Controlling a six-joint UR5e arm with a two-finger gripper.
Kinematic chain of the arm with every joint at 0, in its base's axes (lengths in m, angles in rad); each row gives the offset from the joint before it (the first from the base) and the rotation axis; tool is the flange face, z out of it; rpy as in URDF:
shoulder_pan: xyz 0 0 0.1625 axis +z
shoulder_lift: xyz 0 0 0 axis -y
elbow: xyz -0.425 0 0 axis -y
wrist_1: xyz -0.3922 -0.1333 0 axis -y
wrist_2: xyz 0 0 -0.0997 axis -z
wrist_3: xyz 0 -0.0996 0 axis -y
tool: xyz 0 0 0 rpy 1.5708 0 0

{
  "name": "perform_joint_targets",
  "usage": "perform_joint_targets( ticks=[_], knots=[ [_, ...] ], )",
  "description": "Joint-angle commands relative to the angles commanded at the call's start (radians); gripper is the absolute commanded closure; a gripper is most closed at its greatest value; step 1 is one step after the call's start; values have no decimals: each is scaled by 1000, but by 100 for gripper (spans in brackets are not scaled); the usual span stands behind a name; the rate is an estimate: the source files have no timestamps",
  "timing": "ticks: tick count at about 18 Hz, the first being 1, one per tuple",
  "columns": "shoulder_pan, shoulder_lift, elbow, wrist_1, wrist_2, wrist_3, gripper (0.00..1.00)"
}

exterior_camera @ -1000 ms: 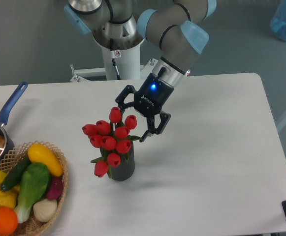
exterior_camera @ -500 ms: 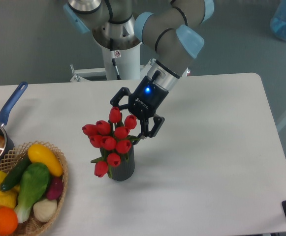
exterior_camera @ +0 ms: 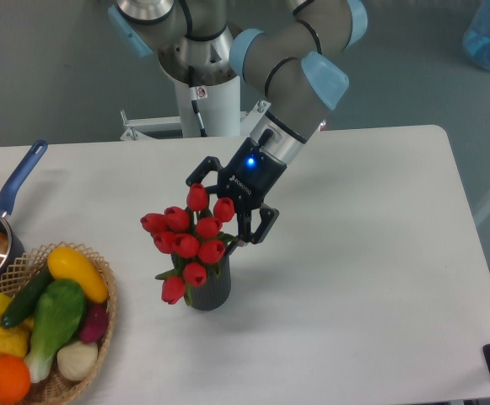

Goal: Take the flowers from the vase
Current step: 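Close the gripper around the tulip stems just below the blooms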

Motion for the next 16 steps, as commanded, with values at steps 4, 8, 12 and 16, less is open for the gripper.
perform_joint_targets(
  ticks=[4, 8, 12, 16],
  knots=[
    [0, -5, 0, 2, -32, -8, 0],
    [0, -5, 3, 3, -40, -8, 22],
    [2, -5, 5, 3, -41, -8, 34],
    [3, -5, 6, 3, -41, -6, 47]
  ],
)
